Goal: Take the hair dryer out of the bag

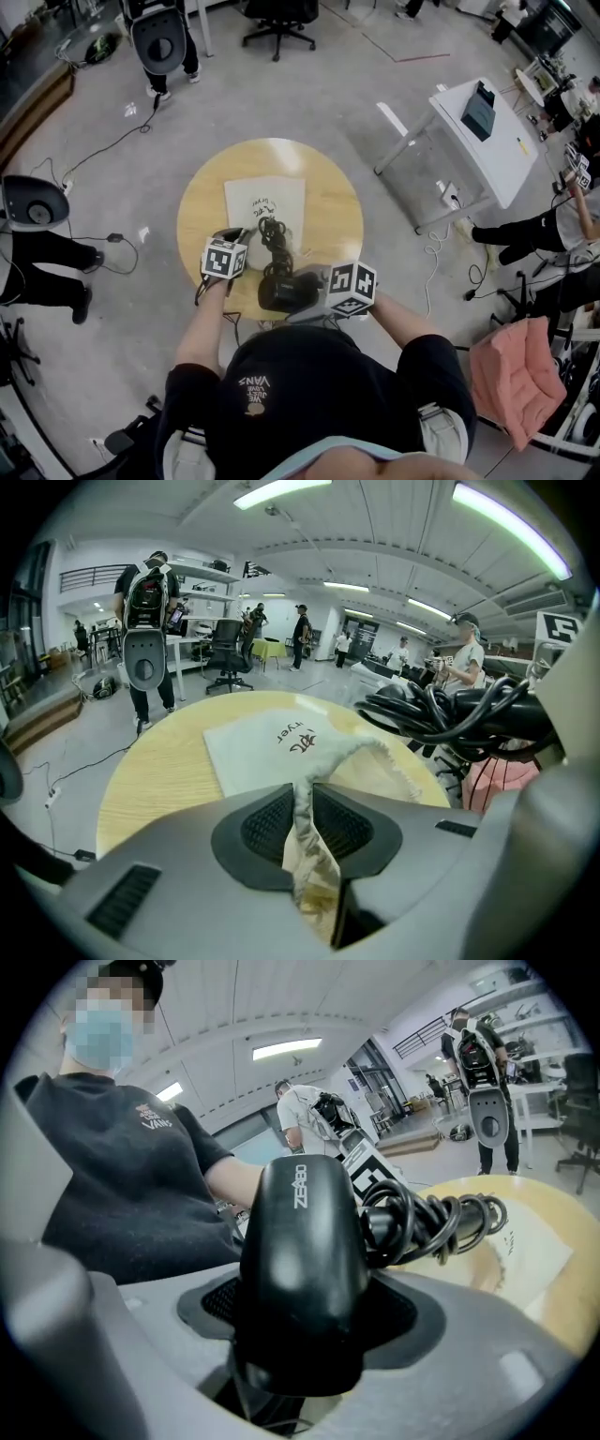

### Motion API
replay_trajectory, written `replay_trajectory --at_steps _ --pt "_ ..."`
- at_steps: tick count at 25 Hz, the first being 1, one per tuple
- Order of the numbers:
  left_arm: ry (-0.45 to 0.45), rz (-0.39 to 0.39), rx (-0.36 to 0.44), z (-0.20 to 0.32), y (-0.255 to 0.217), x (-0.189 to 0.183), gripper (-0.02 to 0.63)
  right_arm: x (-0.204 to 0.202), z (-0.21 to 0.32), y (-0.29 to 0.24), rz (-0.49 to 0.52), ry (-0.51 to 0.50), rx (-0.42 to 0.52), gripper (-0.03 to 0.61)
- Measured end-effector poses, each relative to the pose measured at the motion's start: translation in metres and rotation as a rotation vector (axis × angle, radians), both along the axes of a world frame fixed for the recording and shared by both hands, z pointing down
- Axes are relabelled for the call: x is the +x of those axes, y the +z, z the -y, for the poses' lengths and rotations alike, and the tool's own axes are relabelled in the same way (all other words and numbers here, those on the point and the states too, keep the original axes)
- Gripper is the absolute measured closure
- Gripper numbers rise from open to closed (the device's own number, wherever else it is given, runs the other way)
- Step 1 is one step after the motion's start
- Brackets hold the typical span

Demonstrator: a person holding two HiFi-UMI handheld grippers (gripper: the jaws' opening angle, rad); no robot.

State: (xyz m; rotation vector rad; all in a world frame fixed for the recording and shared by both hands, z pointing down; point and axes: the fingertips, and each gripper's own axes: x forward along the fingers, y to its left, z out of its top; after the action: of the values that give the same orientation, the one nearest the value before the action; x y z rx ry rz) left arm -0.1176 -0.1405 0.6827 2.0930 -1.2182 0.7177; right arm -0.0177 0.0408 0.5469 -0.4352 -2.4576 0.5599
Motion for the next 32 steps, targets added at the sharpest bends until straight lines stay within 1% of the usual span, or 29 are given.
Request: replay_trajectory --at_steps 2,4,7,10,13,17,21,25,26,27,28,32 --pt "-0.004 -0.009 0.015 -0.005 -0.007 -0.002 0.534 -0.002 0.003 -0.004 0.016 0.021 0.001 0.229" --pt "0.001 -0.020 0.029 -0.007 -0.011 -0.002 0.491 -0.005 0.007 -0.008 0.031 0.040 0.000 0.229" --pt "0.014 -0.035 0.044 -0.014 -0.016 -0.001 0.457 -0.010 0.009 -0.011 0.046 0.060 0.004 0.229" --pt "0.013 -0.036 0.070 -0.021 -0.024 -0.005 0.445 -0.015 0.009 -0.015 0.063 0.078 0.010 0.229" --pt "0.010 -0.044 0.102 -0.025 -0.035 -0.009 0.446 -0.019 0.011 -0.020 0.082 0.103 0.013 0.229" --pt "0.006 -0.066 0.174 -0.032 -0.061 -0.011 0.446 -0.022 0.015 -0.028 0.117 0.149 0.009 0.229" --pt "0.018 -0.073 0.273 -0.041 -0.093 -0.014 0.446 -0.030 0.022 -0.039 0.167 0.218 0.012 0.227" --pt "0.014 -0.099 0.367 -0.051 -0.127 -0.016 0.463 -0.037 0.032 -0.054 0.235 0.299 0.005 0.227" --pt "0.013 -0.103 0.385 -0.055 -0.134 -0.016 0.483 -0.038 0.034 -0.057 0.248 0.314 0.007 0.227" --pt "0.012 -0.103 0.403 -0.059 -0.139 -0.016 0.519 -0.039 0.035 -0.059 0.258 0.327 0.010 0.227" --pt "0.011 -0.102 0.421 -0.063 -0.143 -0.016 0.535 -0.040 0.035 -0.061 0.269 0.338 0.011 0.227" --pt "-0.008 -0.130 0.460 -0.077 -0.157 -0.019 0.566 -0.045 0.039 -0.070 0.317 0.386 0.015 0.227"
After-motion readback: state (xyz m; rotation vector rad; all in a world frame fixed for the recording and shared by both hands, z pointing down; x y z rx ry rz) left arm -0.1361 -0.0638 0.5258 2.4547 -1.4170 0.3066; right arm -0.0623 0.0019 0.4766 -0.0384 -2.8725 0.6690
